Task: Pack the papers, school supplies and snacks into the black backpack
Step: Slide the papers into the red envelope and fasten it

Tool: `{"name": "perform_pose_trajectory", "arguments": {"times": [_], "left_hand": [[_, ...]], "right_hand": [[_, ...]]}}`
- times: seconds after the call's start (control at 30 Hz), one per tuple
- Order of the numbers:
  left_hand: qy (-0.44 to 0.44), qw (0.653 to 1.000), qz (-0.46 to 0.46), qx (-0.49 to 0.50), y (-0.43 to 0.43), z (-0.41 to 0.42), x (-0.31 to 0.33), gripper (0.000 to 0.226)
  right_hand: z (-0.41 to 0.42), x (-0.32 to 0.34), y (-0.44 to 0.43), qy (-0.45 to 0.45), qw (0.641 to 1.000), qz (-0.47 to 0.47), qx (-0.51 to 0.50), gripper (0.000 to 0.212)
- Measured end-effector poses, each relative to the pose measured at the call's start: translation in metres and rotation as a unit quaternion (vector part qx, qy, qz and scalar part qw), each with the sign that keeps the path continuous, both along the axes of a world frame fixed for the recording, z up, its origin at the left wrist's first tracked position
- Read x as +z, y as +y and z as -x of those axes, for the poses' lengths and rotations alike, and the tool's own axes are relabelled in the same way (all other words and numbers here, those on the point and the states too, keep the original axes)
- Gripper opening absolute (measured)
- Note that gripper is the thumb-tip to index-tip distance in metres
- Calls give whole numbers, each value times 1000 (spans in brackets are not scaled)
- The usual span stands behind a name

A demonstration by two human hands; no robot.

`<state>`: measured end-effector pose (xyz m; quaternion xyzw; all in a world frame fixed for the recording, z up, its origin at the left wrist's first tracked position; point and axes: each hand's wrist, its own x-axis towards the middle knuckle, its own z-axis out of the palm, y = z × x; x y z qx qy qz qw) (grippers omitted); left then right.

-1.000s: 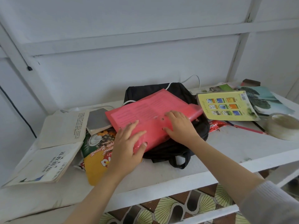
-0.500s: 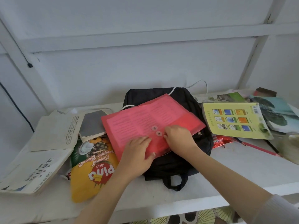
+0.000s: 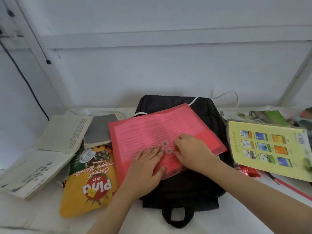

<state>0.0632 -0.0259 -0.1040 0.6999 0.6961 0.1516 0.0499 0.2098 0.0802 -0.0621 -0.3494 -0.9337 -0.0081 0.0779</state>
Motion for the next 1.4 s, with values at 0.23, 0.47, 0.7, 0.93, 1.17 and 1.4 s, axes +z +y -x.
{"name": "perform_pose_trajectory", "arguments": {"times": [0.23, 0.47, 0.7, 0.93, 1.17, 1.4], "left_hand": [[-25, 1000, -2, 19, 1, 1, -6, 72], [-59, 998, -17, 30, 0, 0, -8, 66], [-127, 990, -44, 48, -1, -3, -5, 56], [-227, 972, -16, 59, 2, 1, 0, 44], [-157, 984, 39, 69, -2, 8, 12, 46], [-156, 984, 32, 84, -2, 6, 13, 47]], "right_hand": [[16, 4, -4, -63, 996, -64, 14, 8], [14, 14, 22, -30, 984, 166, 62, 13], [27, 33, 41, 158, 819, 551, -26, 18], [47, 38, 42, 150, 664, 732, -32, 19], [49, 45, 60, 74, 678, 730, -44, 14], [48, 54, 79, -85, 944, 272, 165, 7]]}}
